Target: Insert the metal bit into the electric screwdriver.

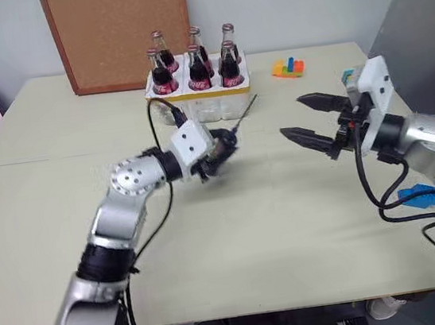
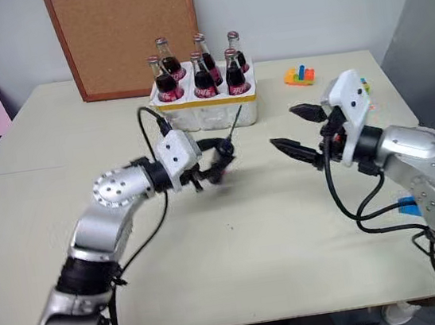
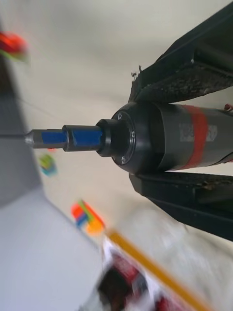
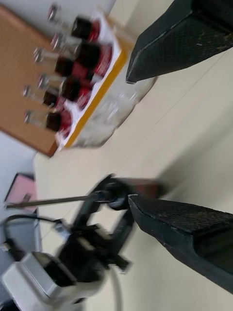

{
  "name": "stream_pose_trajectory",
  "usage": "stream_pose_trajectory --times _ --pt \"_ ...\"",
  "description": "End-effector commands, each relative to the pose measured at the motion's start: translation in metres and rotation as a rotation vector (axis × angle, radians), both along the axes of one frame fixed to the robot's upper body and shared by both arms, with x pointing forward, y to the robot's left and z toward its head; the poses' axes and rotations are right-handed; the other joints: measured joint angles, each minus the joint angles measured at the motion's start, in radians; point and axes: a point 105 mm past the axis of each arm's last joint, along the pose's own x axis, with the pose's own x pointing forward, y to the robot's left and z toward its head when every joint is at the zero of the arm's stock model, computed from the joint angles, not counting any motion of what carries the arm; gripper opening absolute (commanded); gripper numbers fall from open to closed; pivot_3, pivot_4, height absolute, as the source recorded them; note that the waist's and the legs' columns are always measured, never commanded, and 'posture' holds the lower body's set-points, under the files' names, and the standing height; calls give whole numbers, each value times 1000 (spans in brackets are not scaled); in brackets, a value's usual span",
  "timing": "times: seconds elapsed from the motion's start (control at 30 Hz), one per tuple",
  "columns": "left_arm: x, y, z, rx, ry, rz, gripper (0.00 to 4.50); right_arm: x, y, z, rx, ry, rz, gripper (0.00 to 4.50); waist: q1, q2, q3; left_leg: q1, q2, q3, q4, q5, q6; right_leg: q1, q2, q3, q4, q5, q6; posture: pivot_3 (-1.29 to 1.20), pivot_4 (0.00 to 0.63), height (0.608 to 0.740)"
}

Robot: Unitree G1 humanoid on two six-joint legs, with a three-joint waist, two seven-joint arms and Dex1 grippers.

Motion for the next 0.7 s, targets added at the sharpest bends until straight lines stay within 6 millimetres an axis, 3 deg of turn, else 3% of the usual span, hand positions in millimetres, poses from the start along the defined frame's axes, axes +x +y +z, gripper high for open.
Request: stream_pose_trajectory --times 0.03,0.27,0.53,0.7 --pt "15 -9 -1 268 -164 -26 1635 -9 -23 6 -178 -82 -71 3829 7 0 0 -1 0 0 0 0 0 0 0 -1 -1 0 0 0 150 740" --pt "19 -25 -53 501 -92 -159 1634 -50 -7 -27 -360 90 132 3829 11 1 0 -6 -2 3 2 -2 3 0 -2 0 -6 -2 2 0 150 740" --pt "21 -46 -84 578 -7 -250 1634 -54 9 -42 -373 112 170 3829 10 0 0 -3 -3 3 2 -3 4 1 -2 0 -5 -2 3 0 150 740" --pt "24 -48 -94 586 35 -245 1634 -51 15 -43 -364 94 169 3829 10 1 0 -3 -3 3 2 -3 4 1 -2 0 -4 -2 3 0 150 740"
